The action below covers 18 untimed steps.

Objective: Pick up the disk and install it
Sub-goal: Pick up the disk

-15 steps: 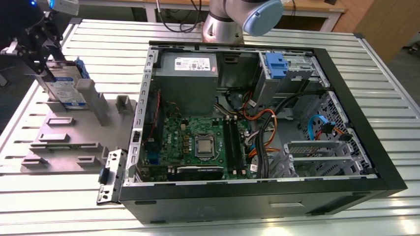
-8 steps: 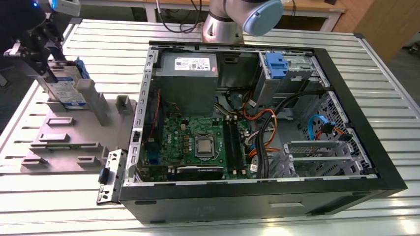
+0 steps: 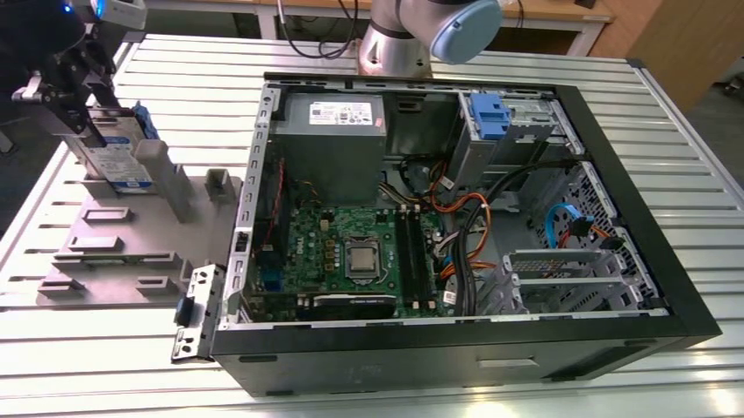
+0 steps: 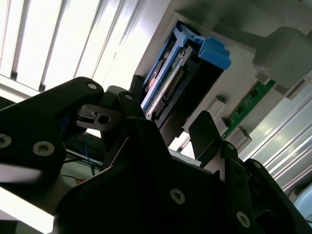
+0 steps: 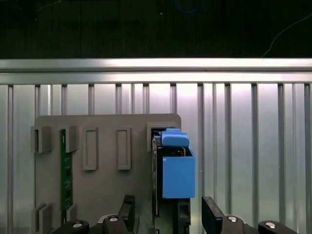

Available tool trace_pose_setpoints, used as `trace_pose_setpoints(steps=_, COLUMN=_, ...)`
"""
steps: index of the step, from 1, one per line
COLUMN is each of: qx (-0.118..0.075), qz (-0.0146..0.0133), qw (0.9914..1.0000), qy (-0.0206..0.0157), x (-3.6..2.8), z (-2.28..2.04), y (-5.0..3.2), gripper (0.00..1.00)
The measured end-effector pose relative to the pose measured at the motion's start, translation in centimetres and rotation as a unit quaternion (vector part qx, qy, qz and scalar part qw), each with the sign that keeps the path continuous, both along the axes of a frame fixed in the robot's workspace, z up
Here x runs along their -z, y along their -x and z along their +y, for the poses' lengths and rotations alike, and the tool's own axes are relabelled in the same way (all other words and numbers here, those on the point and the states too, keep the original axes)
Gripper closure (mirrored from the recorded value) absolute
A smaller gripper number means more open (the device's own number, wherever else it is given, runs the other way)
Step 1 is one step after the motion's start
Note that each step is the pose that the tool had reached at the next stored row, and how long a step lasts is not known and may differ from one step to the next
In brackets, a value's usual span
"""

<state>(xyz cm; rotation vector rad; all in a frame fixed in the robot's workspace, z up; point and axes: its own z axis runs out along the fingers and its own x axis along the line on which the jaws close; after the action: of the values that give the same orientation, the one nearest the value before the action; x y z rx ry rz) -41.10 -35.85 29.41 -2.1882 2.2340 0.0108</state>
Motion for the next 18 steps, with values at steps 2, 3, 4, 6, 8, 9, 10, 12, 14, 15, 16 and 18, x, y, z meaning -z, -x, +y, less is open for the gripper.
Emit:
trace_pose_setpoints(steps=2, qx=0.0, qz=0.0, qw=1.0, qy=0.0, x=-0.01, z=0.0, y=-0.01, gripper=0.35)
trace_pose_setpoints(steps=3, qx=0.0, qz=0.0, qw=1.0, qy=0.0, x=0.0, z=0.0, y=-0.01, gripper=0.35)
trace_pose_setpoints(steps=4, qx=0.0, qz=0.0, qw=1.0, qy=0.0, x=0.0, z=0.0, y=-0.01, gripper=0.36)
trace_pose_setpoints(steps=6, qx=0.0, qz=0.0, qw=1.0, qy=0.0, x=0.0, z=0.0, y=-0.01, gripper=0.43)
trace_pose_setpoints(steps=8, qx=0.0, qz=0.0, qw=1.0, qy=0.0, x=0.0, z=0.0, y=-0.02, gripper=0.49)
trace_pose_setpoints(steps=9, qx=0.0, qz=0.0, qw=1.0, qy=0.0, x=0.0, z=0.0, y=-0.02, gripper=0.55)
trace_pose_setpoints(steps=10, qx=0.0, qz=0.0, qw=1.0, qy=0.0, x=0.0, z=0.0, y=-0.02, gripper=0.55)
trace_pose_setpoints(steps=12, qx=0.0, qz=0.0, qw=1.0, qy=0.0, x=-0.03, z=0.0, y=-0.02, gripper=0.55)
trace_pose_setpoints(steps=14, qx=0.0, qz=0.0001, qw=1.0, qy=0.0001, x=-0.22, z=0.0, y=-0.03, gripper=0.55)
trace_pose_setpoints(steps=15, qx=0.0, qz=0.0, qw=1.0, qy=0.0, x=-0.25, z=0.0, y=-0.02, gripper=0.55)
trace_pose_setpoints(steps=16, qx=0.0, qz=-0.0001, qw=1.0, qy=-0.0001, x=-0.25, z=0.0, y=-0.03, gripper=0.55)
trace_pose_setpoints(steps=18, qx=0.0, qz=-0.0001, qw=1.0, qy=-0.0001, x=-0.25, z=0.0, y=-0.02, gripper=0.55)
